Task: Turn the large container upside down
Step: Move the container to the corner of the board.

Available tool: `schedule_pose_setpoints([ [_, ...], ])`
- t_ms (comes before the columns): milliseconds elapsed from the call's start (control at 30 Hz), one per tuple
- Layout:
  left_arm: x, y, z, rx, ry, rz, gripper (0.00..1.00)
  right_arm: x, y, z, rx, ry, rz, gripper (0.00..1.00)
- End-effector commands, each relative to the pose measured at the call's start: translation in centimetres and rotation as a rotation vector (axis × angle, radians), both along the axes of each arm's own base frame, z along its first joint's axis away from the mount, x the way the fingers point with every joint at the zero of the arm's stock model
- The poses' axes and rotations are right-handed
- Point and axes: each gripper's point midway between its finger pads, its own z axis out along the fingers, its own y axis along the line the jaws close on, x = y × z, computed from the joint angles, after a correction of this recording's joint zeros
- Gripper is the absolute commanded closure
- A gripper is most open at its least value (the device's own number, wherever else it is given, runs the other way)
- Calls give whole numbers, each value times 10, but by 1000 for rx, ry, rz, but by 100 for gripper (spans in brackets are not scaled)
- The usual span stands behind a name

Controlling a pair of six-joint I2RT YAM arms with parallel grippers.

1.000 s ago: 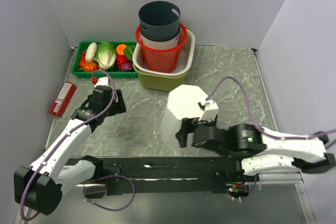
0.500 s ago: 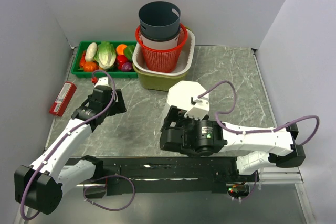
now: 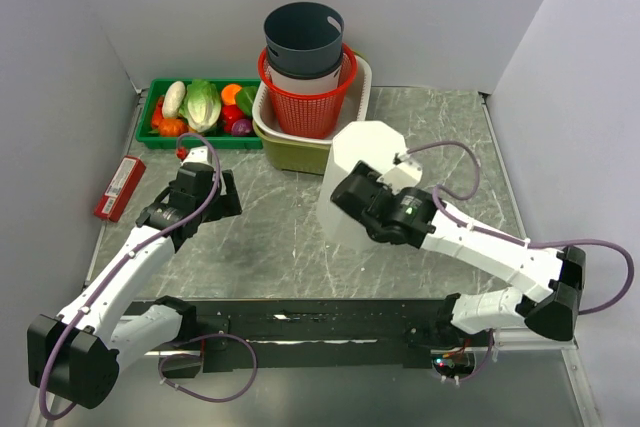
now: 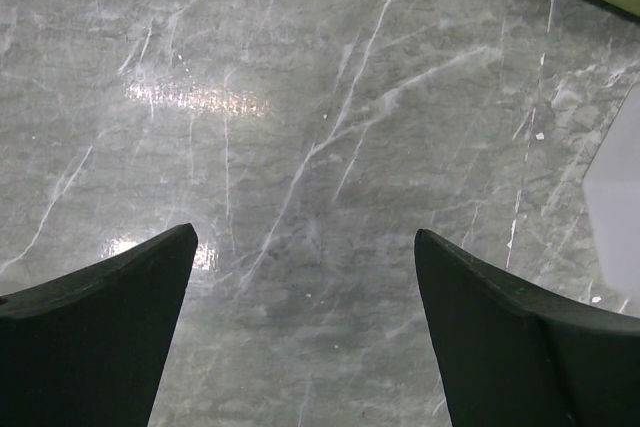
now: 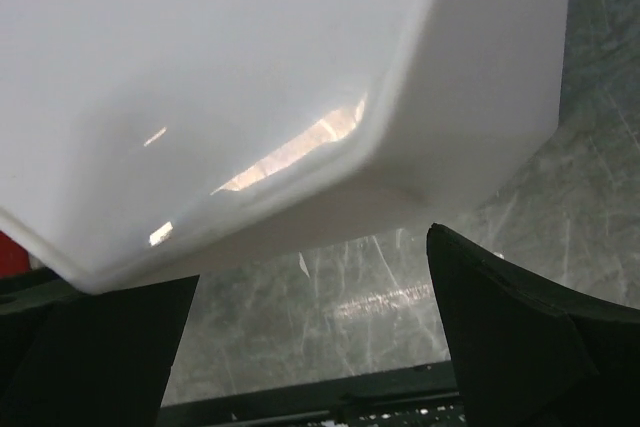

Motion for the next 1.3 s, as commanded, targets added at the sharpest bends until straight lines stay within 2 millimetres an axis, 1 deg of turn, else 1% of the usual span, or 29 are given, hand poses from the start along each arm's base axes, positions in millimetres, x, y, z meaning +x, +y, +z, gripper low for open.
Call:
schedule_pose_setpoints([
  [0, 10, -5, 22, -23, -70, -21, 4, 26, -26, 18, 67, -53, -102, 0],
  [67, 9, -5, 21, -25, -68, -25, 4, 31, -40, 16, 82, -57, -147, 0],
  [100, 9, -7, 21, -28, -68, -31, 4, 37, -52, 15, 80, -61, -186, 0],
  [200, 9, -9, 21, -34, -68, -42, 4, 37, -80, 12, 68, -63, -253, 0],
  [233, 9, -9, 21, -37, -69, -42, 4, 39, -94, 10, 59, -63, -290, 0],
  [267, 9, -9, 21, -38, -69, -43, 4, 38, -104, 10, 58, -67, -304, 0],
  [300, 9, -9, 22, -38, -70, -45, 4, 41, -108, 12, 66, -81, -308, 0],
  [333, 9, -9, 21, -38, -70, -45, 4, 44, -121, 11, 45, -74, -317, 0],
  [367, 9, -10, 21, -38, -67, -47, 4, 41, -129, 12, 49, -80, -327, 0],
  [467, 9, -12, 18, -40, -58, -58, 4, 41, -147, 17, 52, -106, -334, 0],
  [533, 9, -12, 17, -40, -53, -56, 4, 40, -149, 23, 72, -131, -320, 0],
  [567, 9, -12, 15, -40, -45, -58, 4, 37, -142, 32, 115, -154, -270, 0],
  [633, 10, -14, 13, -43, -39, -68, 4, 37, -127, 43, 142, -192, -151, 0],
  [667, 9, -17, 13, -53, -34, -78, 4, 34, -112, 48, 208, -208, -78, 0],
  [767, 8, -20, 17, -70, -47, -94, 4, 29, -85, 46, 266, -215, 49, 0],
  [800, 8, -21, 19, -74, -52, -99, 4, 22, -69, 44, 268, -208, 127, 0],
  [833, 8, -22, 21, -81, -62, -102, 4, 19, -60, 42, 266, -209, 163, 0],
  [867, 7, -22, 26, -87, -80, -105, 4, 17, -50, 34, 249, -183, 187, 0],
  [900, 7, -23, 28, -93, -87, -108, 4, 11, -37, 31, 231, -175, 208, 0],
  [933, 6, -23, 27, -94, -88, -112, 4, 11, -25, 22, 213, -146, 215, 0],
  [967, 6, -23, 29, -96, -95, -112, 4, 12, -16, 29, 209, -151, 221, 0],
  [1000, 6, -25, 29, -102, -95, -118, 4, 10, -12, 26, 200, -124, 205, 0],
  [1033, 6, -24, 29, -99, -94, -117, 4, 13, -4, 19, 164, -108, 194, 0],
  [1067, 6, -24, 28, -98, -88, -115, 4, 17, 2, 29, 180, -112, 183, 0],
  [1100, 6, -24, 28, -95, -86, -115, 4, 19, 6, 29, 195, -100, 159, 0],
  [1133, 6, -24, 27, -96, -82, -115, 4, 24, 11, 22, 177, -87, 143, 0],
  [1167, 6, -24, 26, -93, -78, -115, 4, 29, 13, 26, 181, -93, 124, 0],
  [1233, 6, -24, 25, -92, -74, -113, 4, 39, 21, 24, 172, -94, 104, 0],
  [1267, 6, -24, 25, -91, -74, -112, 4, 43, 21, 23, 154, -99, 94, 0],
])
